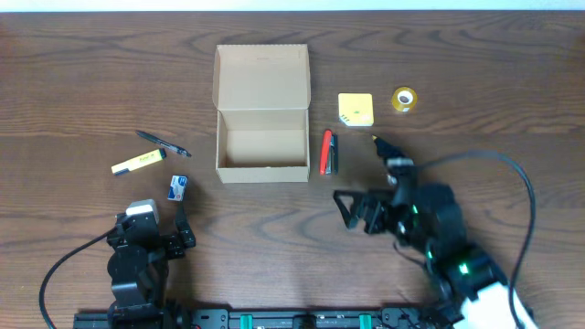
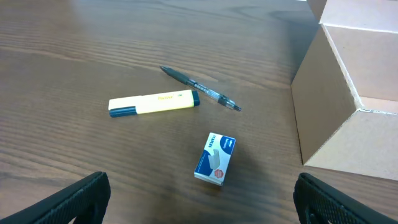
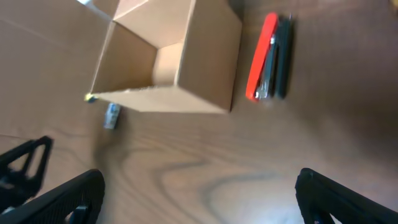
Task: Pack container
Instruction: 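Move the right gripper over the red stapler and black pen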
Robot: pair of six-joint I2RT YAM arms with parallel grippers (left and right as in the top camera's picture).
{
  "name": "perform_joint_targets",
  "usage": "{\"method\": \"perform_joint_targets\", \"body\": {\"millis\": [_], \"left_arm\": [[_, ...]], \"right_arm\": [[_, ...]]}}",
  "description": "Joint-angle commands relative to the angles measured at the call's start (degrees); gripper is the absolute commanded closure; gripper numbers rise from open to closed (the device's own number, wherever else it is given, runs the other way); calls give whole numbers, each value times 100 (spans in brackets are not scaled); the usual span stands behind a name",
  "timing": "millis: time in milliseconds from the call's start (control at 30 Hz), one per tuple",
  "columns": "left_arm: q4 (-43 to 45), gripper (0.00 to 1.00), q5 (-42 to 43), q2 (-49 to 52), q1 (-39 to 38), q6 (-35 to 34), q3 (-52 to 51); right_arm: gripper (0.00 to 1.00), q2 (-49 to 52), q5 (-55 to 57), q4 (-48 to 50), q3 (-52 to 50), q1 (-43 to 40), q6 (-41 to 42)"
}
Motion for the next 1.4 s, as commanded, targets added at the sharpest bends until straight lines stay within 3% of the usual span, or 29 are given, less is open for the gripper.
{"method": "perform_joint_targets", "body": {"millis": [0, 233, 567, 1000, 1367], "left_arm": [[2, 5, -83, -33, -24, 2, -96], [2, 5, -85, -33, -24, 2, -96], [2, 5, -85, -33, -24, 2, -96], [2, 5, -85, -33, -24, 2, -96], [2, 5, -85, -33, -24, 2, -96]], "right_arm": [[1, 820, 245, -111, 675, -35, -813], [1, 2841, 911, -789, 2103, -24, -1434], [2, 4387, 1495, -916, 3073, 76, -1617], [14, 5313, 1847, -256, 3112, 387, -1484], [17, 5534, 2269, -170, 3112, 535, -1311]]}}
